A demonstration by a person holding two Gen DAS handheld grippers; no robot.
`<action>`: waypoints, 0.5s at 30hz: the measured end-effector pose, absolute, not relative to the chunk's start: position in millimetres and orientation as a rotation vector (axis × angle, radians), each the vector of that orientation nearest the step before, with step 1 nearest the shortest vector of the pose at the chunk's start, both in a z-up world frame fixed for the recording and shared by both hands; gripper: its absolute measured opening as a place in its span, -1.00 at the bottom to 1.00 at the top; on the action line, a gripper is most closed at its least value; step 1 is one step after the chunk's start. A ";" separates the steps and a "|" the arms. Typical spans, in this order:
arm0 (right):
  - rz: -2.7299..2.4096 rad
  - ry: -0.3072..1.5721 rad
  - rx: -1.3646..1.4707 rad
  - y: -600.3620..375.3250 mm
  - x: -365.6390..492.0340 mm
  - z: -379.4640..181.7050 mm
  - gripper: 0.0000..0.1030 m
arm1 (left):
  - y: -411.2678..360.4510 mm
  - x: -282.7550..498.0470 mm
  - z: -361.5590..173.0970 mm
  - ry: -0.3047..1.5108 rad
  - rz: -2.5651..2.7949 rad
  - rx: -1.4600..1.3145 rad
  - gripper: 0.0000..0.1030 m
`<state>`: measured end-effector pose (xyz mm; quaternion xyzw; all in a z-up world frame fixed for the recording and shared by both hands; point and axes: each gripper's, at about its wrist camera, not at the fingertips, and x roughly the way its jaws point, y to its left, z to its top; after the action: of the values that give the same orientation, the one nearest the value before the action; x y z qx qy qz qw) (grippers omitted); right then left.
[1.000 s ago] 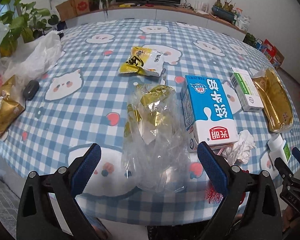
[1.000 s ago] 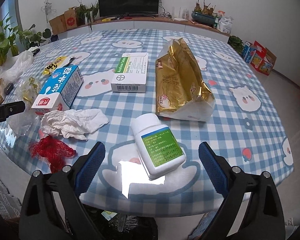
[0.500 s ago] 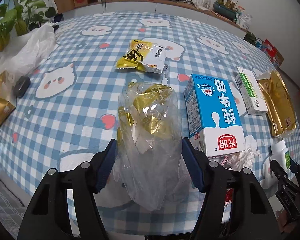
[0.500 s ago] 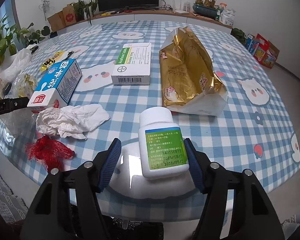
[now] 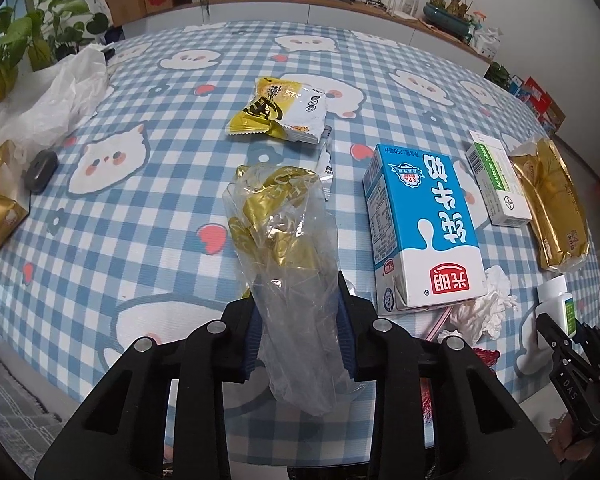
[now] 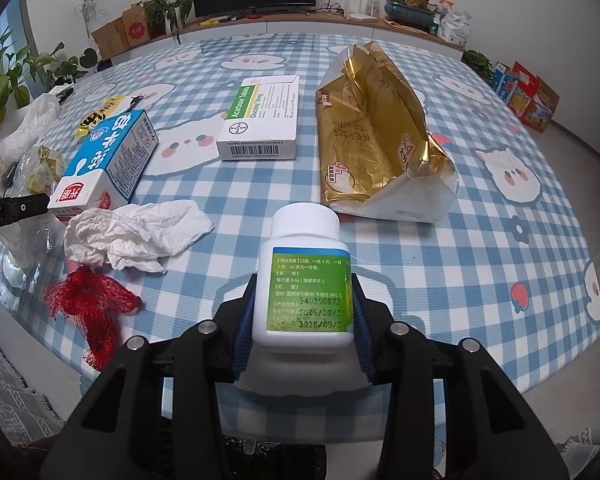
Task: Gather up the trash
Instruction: 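Grasp the clear plastic bag with the left tool while the right tool grasps the white pill bottle, then carry the plastic bag and white pill bottle with both tools toward the bin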
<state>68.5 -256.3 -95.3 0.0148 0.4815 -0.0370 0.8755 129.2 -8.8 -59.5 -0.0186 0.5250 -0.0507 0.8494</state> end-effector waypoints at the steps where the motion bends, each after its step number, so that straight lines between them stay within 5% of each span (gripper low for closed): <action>1: -0.080 1.005 0.033 -256.9 68.6 -94.7 -0.24 | -7.7 129.0 -58.7 1.105 -0.103 -0.041 -0.41; 15: -0.077 0.957 0.058 -259.4 56.4 -72.8 -0.24 | -16.3 101.2 -30.6 1.043 -0.127 -0.008 -0.42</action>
<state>56.4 -259.4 -72.8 0.0278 0.4603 -0.0372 0.8865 101.2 -16.3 -30.6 -0.0036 0.4977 -0.0606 0.8652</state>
